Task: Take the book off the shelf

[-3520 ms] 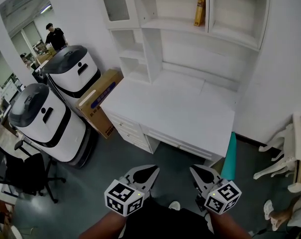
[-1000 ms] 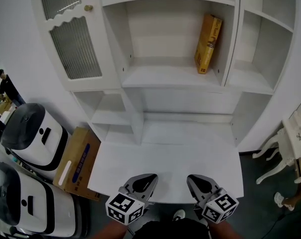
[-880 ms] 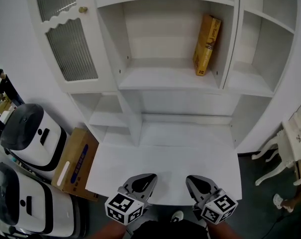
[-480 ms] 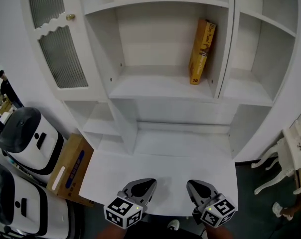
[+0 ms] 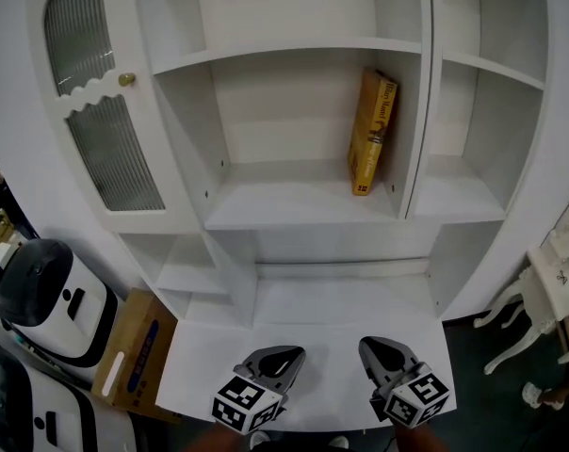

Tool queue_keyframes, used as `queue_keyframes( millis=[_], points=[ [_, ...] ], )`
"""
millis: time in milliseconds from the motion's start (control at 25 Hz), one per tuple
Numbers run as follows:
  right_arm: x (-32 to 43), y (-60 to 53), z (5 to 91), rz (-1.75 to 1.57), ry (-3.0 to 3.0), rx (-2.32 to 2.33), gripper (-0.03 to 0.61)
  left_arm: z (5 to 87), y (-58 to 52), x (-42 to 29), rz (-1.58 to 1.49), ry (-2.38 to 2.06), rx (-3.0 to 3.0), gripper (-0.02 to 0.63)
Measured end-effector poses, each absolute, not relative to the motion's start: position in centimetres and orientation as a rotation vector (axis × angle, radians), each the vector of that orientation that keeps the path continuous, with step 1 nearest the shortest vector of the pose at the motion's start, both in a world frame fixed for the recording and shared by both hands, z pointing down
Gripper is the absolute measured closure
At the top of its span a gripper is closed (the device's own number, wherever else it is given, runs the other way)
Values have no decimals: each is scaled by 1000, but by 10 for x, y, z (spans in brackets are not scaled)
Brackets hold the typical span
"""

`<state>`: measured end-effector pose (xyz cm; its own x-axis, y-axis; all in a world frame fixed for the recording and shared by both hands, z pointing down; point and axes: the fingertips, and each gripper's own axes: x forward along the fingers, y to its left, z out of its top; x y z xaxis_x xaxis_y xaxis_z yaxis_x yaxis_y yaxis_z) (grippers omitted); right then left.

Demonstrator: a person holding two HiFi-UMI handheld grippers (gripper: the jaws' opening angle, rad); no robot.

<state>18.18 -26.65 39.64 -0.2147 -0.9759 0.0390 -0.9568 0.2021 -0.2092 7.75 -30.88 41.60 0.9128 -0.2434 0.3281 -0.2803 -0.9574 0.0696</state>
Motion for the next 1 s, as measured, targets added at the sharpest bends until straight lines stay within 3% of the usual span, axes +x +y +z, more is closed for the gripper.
queue_keyframes(
  millis=[560, 880, 1000],
  points=[
    [218, -372, 219, 247, 2101, -2250, 549, 416, -358, 64, 524, -206, 3024, 603],
    [282, -425, 172, 151, 1754, -2479, 543, 431, -353, 54, 544, -174, 2998, 603],
    [294, -441, 162, 87, 1706, -2491, 431, 434, -349, 48, 557, -180, 3007, 603]
  ],
)
